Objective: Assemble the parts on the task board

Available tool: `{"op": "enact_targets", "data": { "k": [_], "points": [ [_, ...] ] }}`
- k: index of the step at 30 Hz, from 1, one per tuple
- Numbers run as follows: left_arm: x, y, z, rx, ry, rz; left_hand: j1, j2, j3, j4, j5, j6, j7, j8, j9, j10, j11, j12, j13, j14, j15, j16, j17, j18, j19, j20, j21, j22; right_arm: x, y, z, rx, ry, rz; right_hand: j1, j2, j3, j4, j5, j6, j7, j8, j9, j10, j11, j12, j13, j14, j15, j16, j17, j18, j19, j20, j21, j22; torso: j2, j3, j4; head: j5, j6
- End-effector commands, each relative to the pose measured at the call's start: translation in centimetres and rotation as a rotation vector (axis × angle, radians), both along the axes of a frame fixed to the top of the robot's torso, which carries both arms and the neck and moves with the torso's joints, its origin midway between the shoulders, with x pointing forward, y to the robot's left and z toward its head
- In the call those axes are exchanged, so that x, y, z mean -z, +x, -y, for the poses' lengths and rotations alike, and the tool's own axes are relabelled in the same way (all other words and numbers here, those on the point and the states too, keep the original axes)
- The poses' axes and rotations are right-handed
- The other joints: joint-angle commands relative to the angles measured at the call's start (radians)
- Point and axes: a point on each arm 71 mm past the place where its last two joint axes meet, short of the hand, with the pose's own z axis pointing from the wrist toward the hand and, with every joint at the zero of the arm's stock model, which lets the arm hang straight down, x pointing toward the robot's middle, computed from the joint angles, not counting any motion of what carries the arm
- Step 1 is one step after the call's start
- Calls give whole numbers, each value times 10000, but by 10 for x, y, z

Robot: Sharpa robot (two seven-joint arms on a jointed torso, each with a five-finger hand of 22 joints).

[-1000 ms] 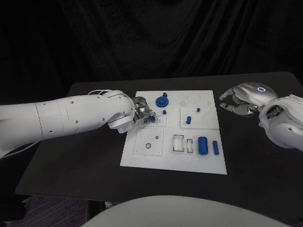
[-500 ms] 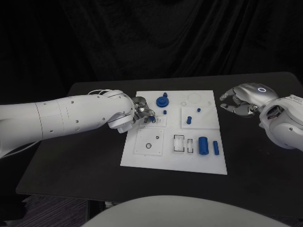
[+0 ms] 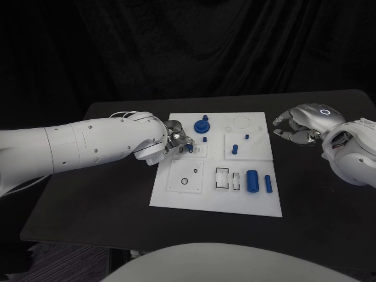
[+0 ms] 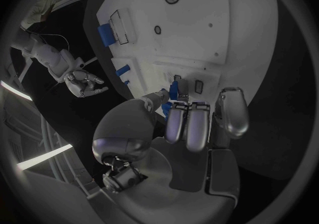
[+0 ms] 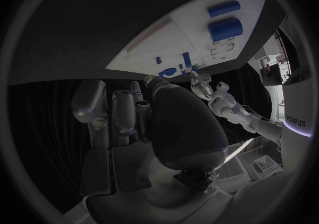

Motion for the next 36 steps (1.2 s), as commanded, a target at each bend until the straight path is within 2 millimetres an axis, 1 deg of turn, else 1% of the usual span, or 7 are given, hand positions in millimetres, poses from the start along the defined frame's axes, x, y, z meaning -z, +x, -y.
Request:
{"op": "enact_targets", "data": {
  "k": [1, 17, 21, 22, 24, 34, 36],
  "points": [
    [1, -1, 2, 205, -171, -41, -37, -84, -50, 32, -97, -49, 12, -69, 5, -49, 17, -59, 1323, -23, 39, -60, 37, -33, -26, 9, -48, 1, 2, 0, 0, 141, -49, -73, 66, -4, 71, 9, 38, 4, 31, -32, -13, -79, -25, -66, 789, 392, 47, -36, 75, 58, -71, 17, -35, 1233, 3, 1, -5, 4, 1],
    [1, -2, 0, 147, -185, -30, -16, -176, -152, 50, -210, -39, 17, -121, 17, -52, 23, -61, 1326, -27, 45, -64, 37, -31, -29, 16, -64, 7, 3, 0, 1, 189, -94, -132, 70, -8, 79, 6, 38, 10, 33, -33, -14, -83, -22, -71, 784, 388, 48, -45, 69, 58, -73, 19, -42, 1231, 6, 1, 1, 13, 1],
    [1, -2, 0, 146, -187, -33, -134, -197, -439, 379, -644, 41, 35, -258, 16, -43, 40, -57, 1340, -22, 61, -63, 50, -33, -17, 32, -86, 39, 3, 0, 1, 196, -102, -143, 70, -8, 79, 6, 38, 10, 33, -33, -14, -83, -22, -71, 784, 388, 48, -45, 69, 58, -73, 19, -42, 1231, 1, 1, -1, 22, 1],
    [1, -2, 0, 146, -186, -33, -135, -197, -444, 385, -647, 43, 35, -260, 16, -44, 41, -57, 1340, -22, 61, -63, 50, -33, -18, 32, -87, 38, 3, 0, 1, 197, -103, -144, 70, -8, 79, 6, 38, 10, 33, -33, -14, -83, -22, -71, 784, 388, 48, -45, 69, 58, -73, 19, -42, 1231, 1, 2, -2, 24, 1],
    [1, -3, 0, 143, -182, -40, -199, -201, -647, 618, -891, 89, 41, -344, 16, -34, 49, -51, 1352, -22, 68, -66, 50, -34, -7, 40, -98, 61, 3, 0, 1, 203, -107, -149, 70, -8, 79, 6, 38, 10, 33, -33, -14, -83, -22, -71, 784, 388, 48, -45, 69, 58, -73, 19, -42, 1231, 3, 1, -6, 28, 1],
    [2, -3, -2, 133, -164, -63, -239, -202, -946, 961, -1211, 149, 53, -477, 23, -44, 63, -60, 1352, -27, 79, -73, 46, -29, -13, 50, -139, 74, 3, 0, 2, 227, -140, -190, 70, -8, 79, 6, 38, 10, 33, -33, -14, -83, -22, -71, 784, 388, 48, -45, 69, 58, -73, 19, -42, 1231, 0, -2, -8, 39, 1],
    [2, -2, -2, 133, -163, -65, -238, -198, -1061, 1090, -1358, 150, 62, -538, 27, -39, 70, -57, 1360, -17, 86, -66, 69, -30, -8, 56, -147, 89, 4, 0, 2, 230, -146, -198, 70, -8, 79, 6, 38, 10, 33, -33, -14, -83, -22, -71, 784, 388, 48, -45, 69, 58, -73, 19, -42, 1231, 3, -2, -11, 35, 1]
  ]
}}
